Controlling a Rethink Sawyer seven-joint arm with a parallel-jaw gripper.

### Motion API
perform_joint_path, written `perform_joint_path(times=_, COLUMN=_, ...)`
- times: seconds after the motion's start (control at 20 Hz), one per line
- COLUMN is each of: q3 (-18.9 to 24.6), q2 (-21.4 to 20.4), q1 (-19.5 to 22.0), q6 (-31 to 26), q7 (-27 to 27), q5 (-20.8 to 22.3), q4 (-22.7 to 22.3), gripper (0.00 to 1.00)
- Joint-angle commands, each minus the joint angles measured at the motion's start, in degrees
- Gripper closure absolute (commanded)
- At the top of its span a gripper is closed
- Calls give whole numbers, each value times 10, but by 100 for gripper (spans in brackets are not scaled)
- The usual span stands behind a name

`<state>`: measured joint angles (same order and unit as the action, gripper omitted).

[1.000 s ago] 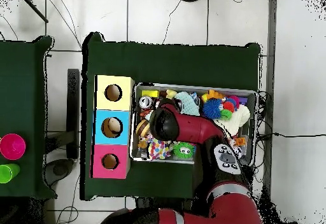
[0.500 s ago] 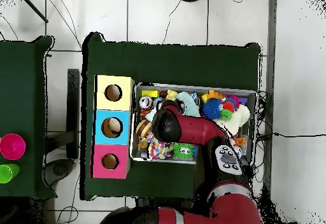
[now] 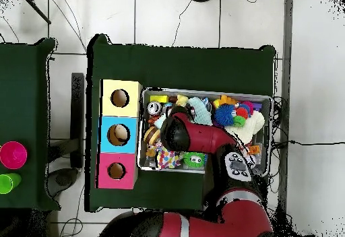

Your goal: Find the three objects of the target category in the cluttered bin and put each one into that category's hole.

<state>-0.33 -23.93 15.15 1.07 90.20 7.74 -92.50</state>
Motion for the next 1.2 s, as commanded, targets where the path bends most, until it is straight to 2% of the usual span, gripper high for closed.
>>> perform_joint_path(times=0.05, q3=14, q2=57, q1=2, q6=42, q7=69, q5=23, q4=40, gripper=0)
perform_joint_path(times=0.65, q3=-19, q2=72, q1=-26, q6=102, q7=94, q5=-1, q4=43, gripper=0)
perform_joint_path(times=0.95, q3=4, q2=63, q1=-11, q6=107, q7=113, q5=-6, q4=17, gripper=0)
perform_joint_path(times=1.2, q3=25, q2=31, q1=6, q6=99, q7=127, q5=-3, q4=-17, gripper=0)
